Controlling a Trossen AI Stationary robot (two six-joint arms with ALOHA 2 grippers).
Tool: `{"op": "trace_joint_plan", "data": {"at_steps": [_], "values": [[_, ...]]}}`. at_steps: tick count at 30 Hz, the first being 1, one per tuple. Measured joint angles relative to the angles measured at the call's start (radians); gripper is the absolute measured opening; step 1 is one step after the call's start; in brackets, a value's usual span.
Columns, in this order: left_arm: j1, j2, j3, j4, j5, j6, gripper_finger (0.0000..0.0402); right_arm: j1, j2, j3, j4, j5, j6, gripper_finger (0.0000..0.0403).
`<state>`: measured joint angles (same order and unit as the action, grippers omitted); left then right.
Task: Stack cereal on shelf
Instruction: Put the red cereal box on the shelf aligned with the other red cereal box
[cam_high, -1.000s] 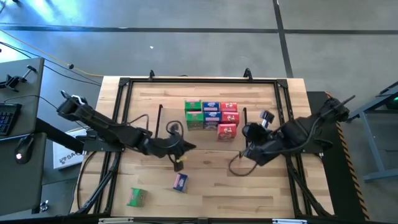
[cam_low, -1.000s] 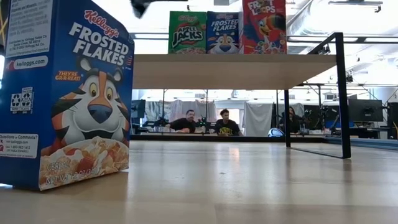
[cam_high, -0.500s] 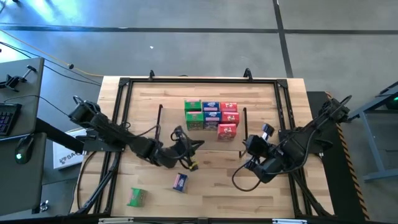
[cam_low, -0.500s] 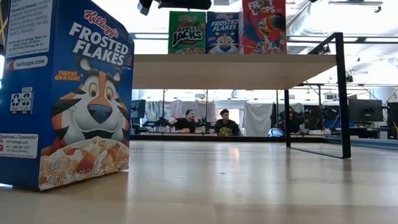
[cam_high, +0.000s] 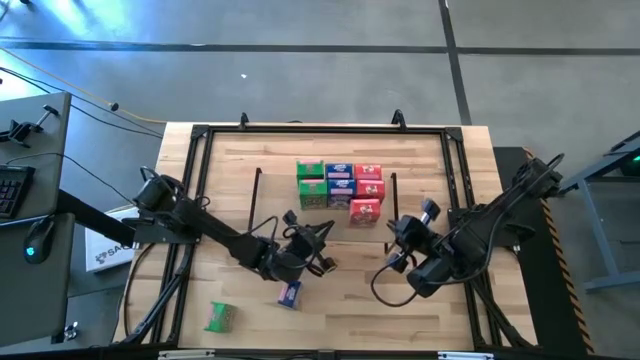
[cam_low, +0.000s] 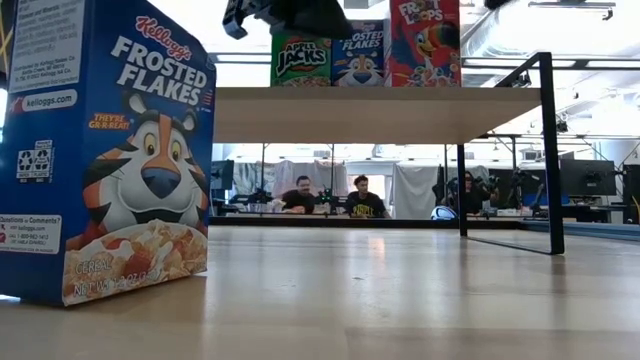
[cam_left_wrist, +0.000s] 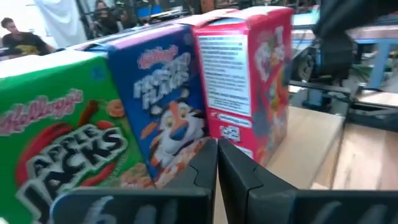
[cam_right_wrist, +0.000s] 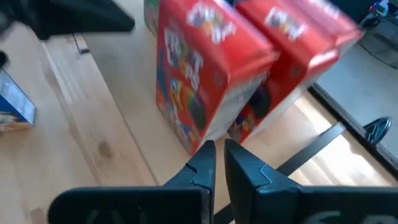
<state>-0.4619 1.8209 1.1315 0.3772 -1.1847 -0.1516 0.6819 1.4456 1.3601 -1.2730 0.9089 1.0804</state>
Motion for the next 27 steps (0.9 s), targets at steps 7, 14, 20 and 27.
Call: {"op": "trace_joint_plan", "data": {"at_steps": [7, 14, 20, 27], "values": [[0.04, 0.04, 0.046, 0.043, 0.089, 0.008, 0.0005, 0.0, 0.001, -0.118, 0.093, 0.001, 0.045, 0.0016], [0.066, 0.049, 0.071, 0.046, 0.106, 0.024, 0.0005, 0.0, 0.001, -0.134, 0.141, 0.029, 0.04, 0.0016], [0.082, 0.049, 0.071, 0.048, 0.185, 0.0, 0.0005, -0.008, 0.001, -0.134, 0.157, 0.052, 0.017, 0.0016], [0.11, 0.049, 0.071, 0.05, 0.261, -0.011, 0.0005, -0.01, 0.001, -0.134, 0.219, 0.052, -0.049, 0.0016]]}}
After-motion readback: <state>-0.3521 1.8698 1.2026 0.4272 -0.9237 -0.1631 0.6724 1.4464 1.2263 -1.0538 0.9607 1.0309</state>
